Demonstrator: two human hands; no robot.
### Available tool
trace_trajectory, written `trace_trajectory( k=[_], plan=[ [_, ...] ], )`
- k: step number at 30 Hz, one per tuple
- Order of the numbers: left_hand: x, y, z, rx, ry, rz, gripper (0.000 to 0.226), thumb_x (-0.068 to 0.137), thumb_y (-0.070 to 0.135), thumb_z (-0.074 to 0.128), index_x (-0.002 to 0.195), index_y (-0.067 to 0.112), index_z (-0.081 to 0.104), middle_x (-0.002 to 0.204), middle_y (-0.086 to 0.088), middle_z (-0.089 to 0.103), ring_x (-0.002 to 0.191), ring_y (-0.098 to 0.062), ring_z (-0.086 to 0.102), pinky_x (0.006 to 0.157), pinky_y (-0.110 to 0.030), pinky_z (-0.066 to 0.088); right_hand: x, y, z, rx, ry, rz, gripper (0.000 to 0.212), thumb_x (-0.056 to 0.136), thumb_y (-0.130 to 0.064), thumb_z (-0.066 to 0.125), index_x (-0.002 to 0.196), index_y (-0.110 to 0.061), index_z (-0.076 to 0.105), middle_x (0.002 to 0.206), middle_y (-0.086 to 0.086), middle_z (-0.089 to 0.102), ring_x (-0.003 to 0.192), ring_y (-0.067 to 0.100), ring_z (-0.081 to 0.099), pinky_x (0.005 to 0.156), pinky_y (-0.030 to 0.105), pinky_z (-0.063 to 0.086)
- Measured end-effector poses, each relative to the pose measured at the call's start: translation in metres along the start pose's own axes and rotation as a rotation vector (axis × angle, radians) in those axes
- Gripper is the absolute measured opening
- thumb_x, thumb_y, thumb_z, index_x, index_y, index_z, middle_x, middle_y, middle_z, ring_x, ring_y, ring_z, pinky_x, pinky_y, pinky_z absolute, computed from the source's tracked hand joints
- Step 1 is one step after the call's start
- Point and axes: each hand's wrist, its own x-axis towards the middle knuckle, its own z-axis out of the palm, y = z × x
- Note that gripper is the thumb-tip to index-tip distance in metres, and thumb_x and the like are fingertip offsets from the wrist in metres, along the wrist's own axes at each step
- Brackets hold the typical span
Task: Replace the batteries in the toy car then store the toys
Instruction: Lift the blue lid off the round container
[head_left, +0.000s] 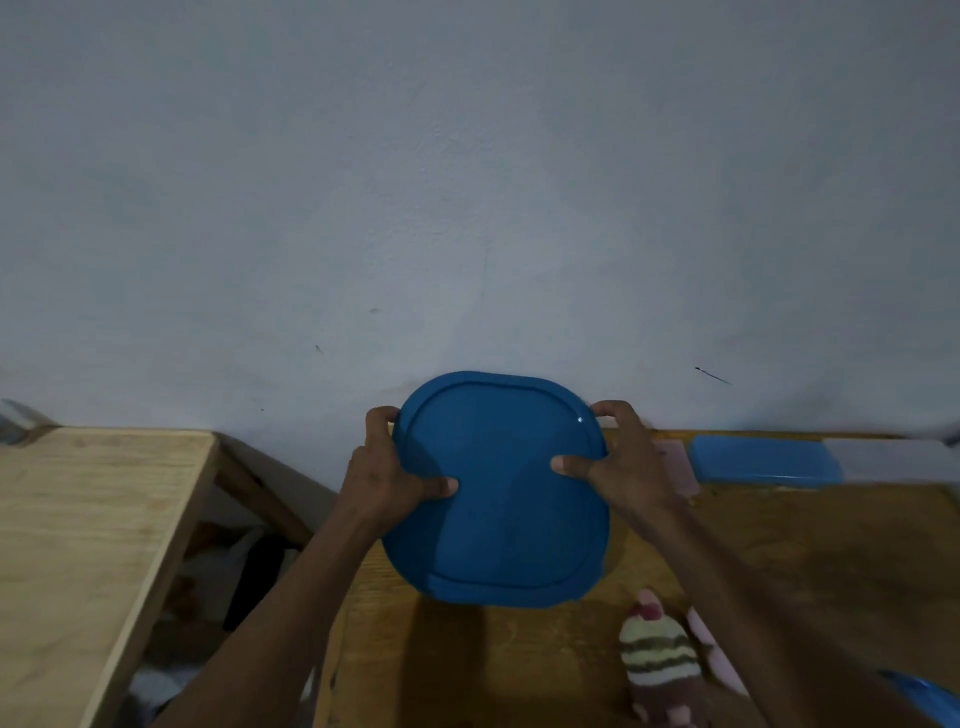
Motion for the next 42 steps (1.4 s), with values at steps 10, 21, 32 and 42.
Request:
trace_trajectory(
  k=[10, 21, 32, 42],
  plan=[
    [-0.058, -0.004, -0.015, -0.111, 0.073, 0.094, 0.087, 0.072, 0.023, 0.085, 0.135, 0.04, 0.026, 0.126, 0.0, 0.053, 0.108, -0.027, 0.058, 0.088, -0.048, 0.054, -0.06, -0.003, -0.019, 0.044, 0.066, -0.111, 0.043, 0.082, -0.009, 0.073, 0.122, -0.015, 0.059, 0.091, -0.003, 0.067, 0.084, 0.011, 0.064, 0.064, 0.018, 0.049],
    [-0.187, -0.043, -0.009, 0.177, -0.057, -0.005, 0.116, 0.073, 0.011, 0.081, 0.155, 0.03, 0.002, 0.145, -0.003, 0.044, 0.129, -0.029, 0.047, 0.102, -0.049, 0.046, -0.168, 0.041, -0.029, -0.094, -0.093, -0.261, 0.055, 0.082, -0.007, 0.07, 0.13, -0.03, 0.055, 0.096, 0.0, 0.068, 0.092, 0.02, 0.064, 0.083, 0.04, 0.055],
    [-0.279, -0.118, 0.023, 0.363, 0.062, -0.048, 0.088, 0.074, 0.019, 0.083, 0.149, 0.021, 0.036, 0.12, -0.008, 0.066, 0.108, -0.024, 0.062, 0.083, -0.029, 0.048, -0.243, 0.123, -0.002, -0.452, -0.163, -0.198, 0.067, 0.087, -0.026, 0.066, 0.147, -0.025, 0.035, 0.111, -0.001, 0.064, 0.101, 0.017, 0.058, 0.078, 0.023, 0.04],
    [-0.252, -0.146, 0.028, 0.497, -0.025, -0.039, 0.087, 0.077, 0.021, 0.081, 0.149, 0.011, 0.033, 0.13, -0.011, 0.06, 0.117, -0.028, 0.058, 0.091, -0.036, 0.05, -0.25, 0.142, 0.036, -0.592, -0.107, -0.109, 0.059, 0.088, -0.017, 0.064, 0.142, -0.02, 0.041, 0.124, 0.005, 0.062, 0.11, 0.024, 0.059, 0.083, 0.029, 0.048]
  ],
)
